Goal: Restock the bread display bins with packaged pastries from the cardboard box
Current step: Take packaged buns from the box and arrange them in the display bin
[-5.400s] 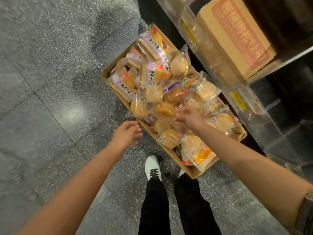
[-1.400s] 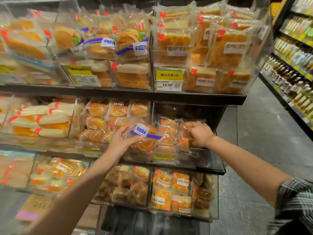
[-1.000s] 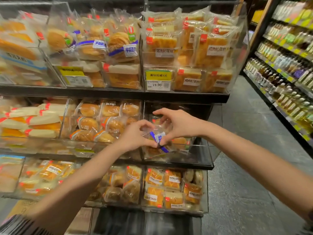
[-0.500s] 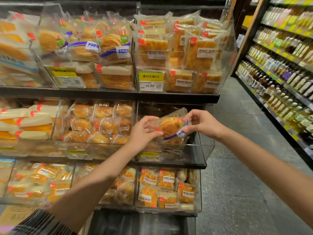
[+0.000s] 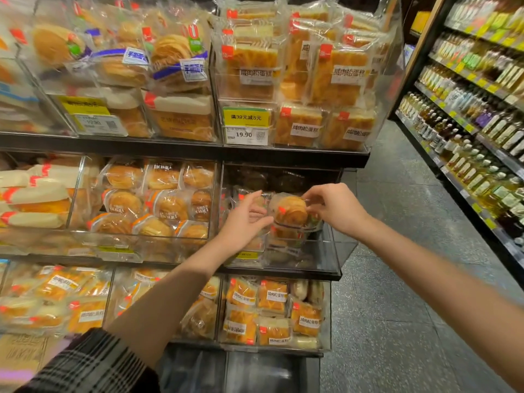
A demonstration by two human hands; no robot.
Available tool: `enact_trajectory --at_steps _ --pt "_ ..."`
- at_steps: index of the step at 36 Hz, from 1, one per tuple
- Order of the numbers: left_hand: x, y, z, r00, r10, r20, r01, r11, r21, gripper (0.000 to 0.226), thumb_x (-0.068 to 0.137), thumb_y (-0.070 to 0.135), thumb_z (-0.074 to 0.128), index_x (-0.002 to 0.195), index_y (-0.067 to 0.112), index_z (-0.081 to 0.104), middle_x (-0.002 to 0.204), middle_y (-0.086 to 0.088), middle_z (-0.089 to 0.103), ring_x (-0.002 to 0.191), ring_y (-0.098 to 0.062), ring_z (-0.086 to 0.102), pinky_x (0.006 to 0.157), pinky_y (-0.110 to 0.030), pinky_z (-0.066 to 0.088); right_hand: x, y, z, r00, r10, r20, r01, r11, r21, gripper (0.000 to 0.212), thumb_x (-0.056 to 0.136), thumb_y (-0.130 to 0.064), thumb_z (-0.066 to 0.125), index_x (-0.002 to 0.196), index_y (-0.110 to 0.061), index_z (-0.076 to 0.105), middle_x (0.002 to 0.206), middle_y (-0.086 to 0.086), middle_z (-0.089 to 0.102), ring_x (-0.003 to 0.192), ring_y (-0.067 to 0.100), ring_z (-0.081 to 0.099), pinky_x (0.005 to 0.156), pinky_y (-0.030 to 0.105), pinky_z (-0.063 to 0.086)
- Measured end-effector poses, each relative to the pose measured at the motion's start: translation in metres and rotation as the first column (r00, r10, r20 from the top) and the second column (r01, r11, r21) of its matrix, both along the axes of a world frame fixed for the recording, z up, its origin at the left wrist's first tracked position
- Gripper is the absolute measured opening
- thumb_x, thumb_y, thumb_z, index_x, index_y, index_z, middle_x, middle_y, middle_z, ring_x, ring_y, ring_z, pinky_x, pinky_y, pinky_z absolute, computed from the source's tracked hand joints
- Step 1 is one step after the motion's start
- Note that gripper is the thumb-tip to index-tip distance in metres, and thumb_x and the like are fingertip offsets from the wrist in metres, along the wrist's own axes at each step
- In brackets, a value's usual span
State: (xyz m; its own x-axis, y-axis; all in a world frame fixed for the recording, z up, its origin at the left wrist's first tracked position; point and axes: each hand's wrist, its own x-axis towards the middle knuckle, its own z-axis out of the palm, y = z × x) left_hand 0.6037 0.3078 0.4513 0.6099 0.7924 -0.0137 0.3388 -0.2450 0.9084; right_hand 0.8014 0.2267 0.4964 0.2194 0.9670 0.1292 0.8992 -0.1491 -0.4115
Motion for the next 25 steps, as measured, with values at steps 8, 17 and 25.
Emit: enact_trajectory --at_steps 8,17,25 --pt "-0.014 0.024 -0.013 0.925 -0.070 -0.373 0.105 0.992 0.073 0.049 0.101 0.028 0.044 0.147 0.021 0.031 0.116 0.000 0.063 0.095 -0.009 0.054 0.073 -0.017 0.037 0.000 0.023 -0.051 1.000 0.009 0.016 -0.002 0.923 -0.384 0.020 0.081 -0.010 0.073 0.100 -0.016 0.074 0.099 0.002 0.070 0.090 0.015 0.065 0.080 0.024 0.050" --pt "-0.010 0.026 -0.027 0.898 -0.063 -0.436 0.118 0.988 0.098 0.049 0.099 0.022 0.049 0.145 0.019 0.036 0.093 0.009 0.061 0.082 -0.004 0.059 0.072 -0.015 0.047 -0.005 0.054 -0.087 0.989 -0.080 -0.121 0.011 0.873 -0.488 0.017 0.079 -0.003 0.072 0.095 -0.010 0.075 0.100 0.001 0.069 0.101 0.016 0.063 0.090 0.028 0.051" --pt "-0.011 0.018 -0.028 0.882 -0.019 -0.471 0.155 0.955 0.251 0.045 0.100 0.036 0.044 0.140 0.016 0.041 0.111 -0.003 0.065 0.099 -0.016 0.061 0.089 -0.031 0.049 -0.006 0.047 -0.079 0.977 -0.120 -0.176 0.007 0.845 -0.535 0.025 0.080 -0.006 0.074 0.104 -0.009 0.072 0.100 -0.002 0.063 0.093 0.010 0.055 0.083 0.021 0.047"
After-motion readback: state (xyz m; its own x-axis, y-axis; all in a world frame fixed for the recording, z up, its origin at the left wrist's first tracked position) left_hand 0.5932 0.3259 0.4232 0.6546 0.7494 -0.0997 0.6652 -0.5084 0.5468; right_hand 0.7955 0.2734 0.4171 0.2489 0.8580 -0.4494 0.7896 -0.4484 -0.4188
